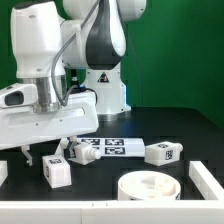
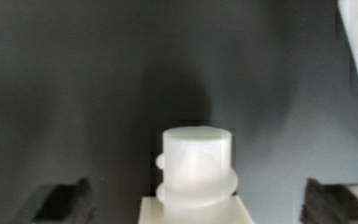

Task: Assemble stool

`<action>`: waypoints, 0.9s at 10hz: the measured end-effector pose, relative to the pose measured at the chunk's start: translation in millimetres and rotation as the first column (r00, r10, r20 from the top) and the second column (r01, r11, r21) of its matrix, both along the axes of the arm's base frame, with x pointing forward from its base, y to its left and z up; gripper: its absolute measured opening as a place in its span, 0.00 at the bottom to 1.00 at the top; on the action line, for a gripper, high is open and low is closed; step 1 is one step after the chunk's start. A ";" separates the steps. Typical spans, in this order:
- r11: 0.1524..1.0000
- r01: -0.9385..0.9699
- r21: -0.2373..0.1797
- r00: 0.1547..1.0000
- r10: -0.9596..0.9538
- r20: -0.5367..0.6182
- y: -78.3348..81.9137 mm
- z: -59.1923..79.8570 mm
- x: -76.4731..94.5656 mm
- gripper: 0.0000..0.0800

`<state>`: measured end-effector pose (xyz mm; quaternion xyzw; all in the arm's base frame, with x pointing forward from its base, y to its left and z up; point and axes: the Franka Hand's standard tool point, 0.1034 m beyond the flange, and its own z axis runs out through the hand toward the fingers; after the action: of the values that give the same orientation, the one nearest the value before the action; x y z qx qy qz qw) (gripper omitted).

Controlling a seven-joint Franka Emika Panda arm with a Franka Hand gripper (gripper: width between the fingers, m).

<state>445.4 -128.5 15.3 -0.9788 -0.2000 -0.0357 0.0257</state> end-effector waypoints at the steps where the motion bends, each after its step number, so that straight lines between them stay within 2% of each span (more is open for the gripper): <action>1: 0.999 0.034 0.023 0.999 -0.033 -0.032 8.3 9.9 4.8 0.80; 2: 0.998 0.054 0.031 0.998 -0.053 -0.042 23.0 29.8 18.9 0.80; 3: 0.997 0.077 0.033 0.996 -0.075 -0.038 45.0 46.3 35.4 0.81; 4: 0.993 0.107 0.039 0.993 -0.106 -0.049 67.8 56.1 52.2 0.81; 5: 0.993 0.113 0.045 0.993 -0.111 -0.046 91.8 63.5 76.5 0.81; 6: 0.984 0.170 0.044 0.984 -0.167 -0.054 115.5 61.4 92.3 0.81; 7: 0.982 0.182 0.043 0.982 -0.179 -0.064 142.2 54.7 99.7 0.81; 8: 0.990 0.132 0.041 0.991 -0.131 -0.029 143.0 51.5 95.6 0.81; 9: 0.989 0.141 0.040 0.989 -0.139 -0.041 141.0 50.6 90.9 0.81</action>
Offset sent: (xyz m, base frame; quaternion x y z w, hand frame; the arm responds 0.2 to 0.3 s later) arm 0.0629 0.0669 0.0451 0.0005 -0.0459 0.0683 0.9966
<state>536.4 12.6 65.9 -0.9902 -0.1294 -0.0230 0.0480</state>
